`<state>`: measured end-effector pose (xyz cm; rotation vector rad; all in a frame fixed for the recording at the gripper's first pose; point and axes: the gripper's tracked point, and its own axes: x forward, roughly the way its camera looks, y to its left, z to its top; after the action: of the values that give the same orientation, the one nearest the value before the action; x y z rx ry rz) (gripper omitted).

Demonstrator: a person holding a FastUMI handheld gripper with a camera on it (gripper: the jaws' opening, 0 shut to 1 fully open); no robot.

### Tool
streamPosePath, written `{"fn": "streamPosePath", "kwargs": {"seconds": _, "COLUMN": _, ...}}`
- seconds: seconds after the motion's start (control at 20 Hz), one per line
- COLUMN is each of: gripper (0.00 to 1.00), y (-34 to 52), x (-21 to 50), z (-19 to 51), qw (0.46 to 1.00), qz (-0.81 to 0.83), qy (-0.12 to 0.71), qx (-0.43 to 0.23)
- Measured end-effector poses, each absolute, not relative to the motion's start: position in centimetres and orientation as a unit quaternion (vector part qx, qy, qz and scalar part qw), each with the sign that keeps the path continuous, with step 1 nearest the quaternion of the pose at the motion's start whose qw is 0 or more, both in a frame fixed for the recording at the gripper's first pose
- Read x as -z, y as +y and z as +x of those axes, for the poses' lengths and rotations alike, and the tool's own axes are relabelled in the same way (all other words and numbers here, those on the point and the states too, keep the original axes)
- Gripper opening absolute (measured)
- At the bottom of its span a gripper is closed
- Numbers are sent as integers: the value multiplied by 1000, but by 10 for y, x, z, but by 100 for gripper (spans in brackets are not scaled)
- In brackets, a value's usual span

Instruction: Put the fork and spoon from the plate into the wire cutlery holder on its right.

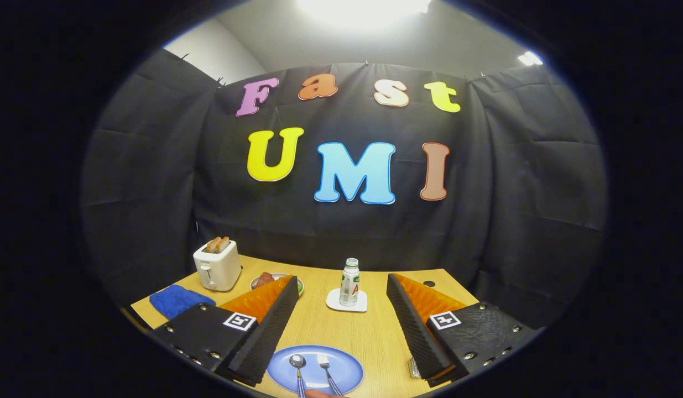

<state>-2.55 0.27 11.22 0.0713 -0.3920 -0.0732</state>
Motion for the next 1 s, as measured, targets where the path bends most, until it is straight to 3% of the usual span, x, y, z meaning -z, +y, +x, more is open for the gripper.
{"fn": "streamPosePath", "kwargs": {"seconds": 0.15, "gripper": 98, "y": 3, "x": -111, "z": -27, "qw": 977, "qz": 60, "qy": -204, "qx": 34}}
{"fn": "streamPosePath", "kwargs": {"seconds": 0.25, "gripper": 98, "y": -1, "x": -84, "z": -14, "qw": 986, "qz": 44, "qy": -155, "qx": 45}}
{"fn": "streamPosePath", "kwargs": {"seconds": 0.4, "gripper": 89, "y": 11, "x": -53, "z": 1, "qw": 996, "qz": 21, "qy": -85, "qx": 26}}
{"fn": "streamPosePath", "kwargs": {"seconds": 0.65, "gripper": 89, "y": 25, "x": 1, "z": 21, "qw": 1000, "qz": -8, "qy": 15, "qx": -1}}
{"fn": "streamPosePath", "kwargs": {"seconds": 0.75, "gripper": 77, "y": 33, "x": 24, "z": 27, "qw": 998, "qz": -6, "qy": 57, "qx": -20}}
{"fn": "streamPosePath", "kwargs": {"seconds": 1.0, "gripper": 73, "y": 33, "x": 97, "z": 41, "qw": 982, "qz": -19, "qy": 187, "qx": -32}}
